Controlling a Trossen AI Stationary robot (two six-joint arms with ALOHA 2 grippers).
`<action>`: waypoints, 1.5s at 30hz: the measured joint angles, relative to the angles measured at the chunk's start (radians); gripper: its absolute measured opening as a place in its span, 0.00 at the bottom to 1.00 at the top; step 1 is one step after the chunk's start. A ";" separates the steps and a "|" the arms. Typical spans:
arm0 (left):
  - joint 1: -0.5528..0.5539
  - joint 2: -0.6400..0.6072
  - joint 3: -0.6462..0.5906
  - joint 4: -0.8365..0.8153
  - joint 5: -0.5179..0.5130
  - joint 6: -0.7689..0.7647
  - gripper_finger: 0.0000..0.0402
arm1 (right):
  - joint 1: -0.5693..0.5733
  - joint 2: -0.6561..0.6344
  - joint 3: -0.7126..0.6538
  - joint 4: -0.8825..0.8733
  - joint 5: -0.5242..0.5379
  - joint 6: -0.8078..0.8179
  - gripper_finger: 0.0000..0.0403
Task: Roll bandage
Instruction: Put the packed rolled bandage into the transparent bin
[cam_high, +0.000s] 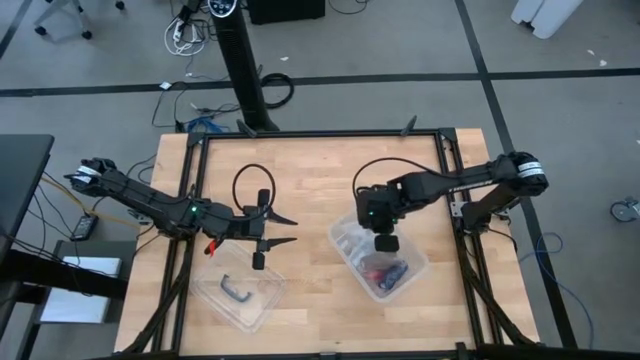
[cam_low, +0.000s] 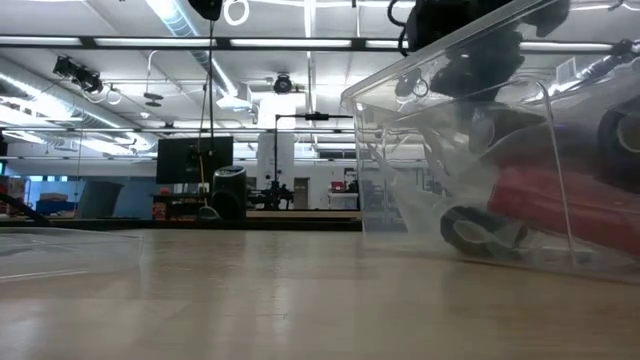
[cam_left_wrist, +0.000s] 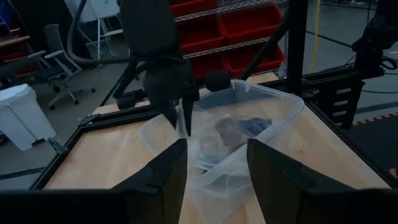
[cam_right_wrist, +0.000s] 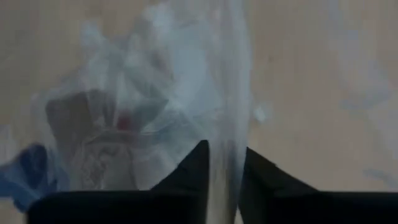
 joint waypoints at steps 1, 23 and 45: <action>0.000 0.000 0.000 0.001 0.000 0.000 0.42 | 0.003 0.000 0.013 0.000 0.014 0.005 0.17; 0.000 0.000 0.000 -0.013 0.000 -0.016 0.42 | 0.348 -0.002 0.030 0.074 0.141 0.173 0.65; 0.000 0.000 0.000 -0.009 0.000 -0.016 0.42 | 0.260 0.000 -0.195 0.331 0.000 0.123 0.43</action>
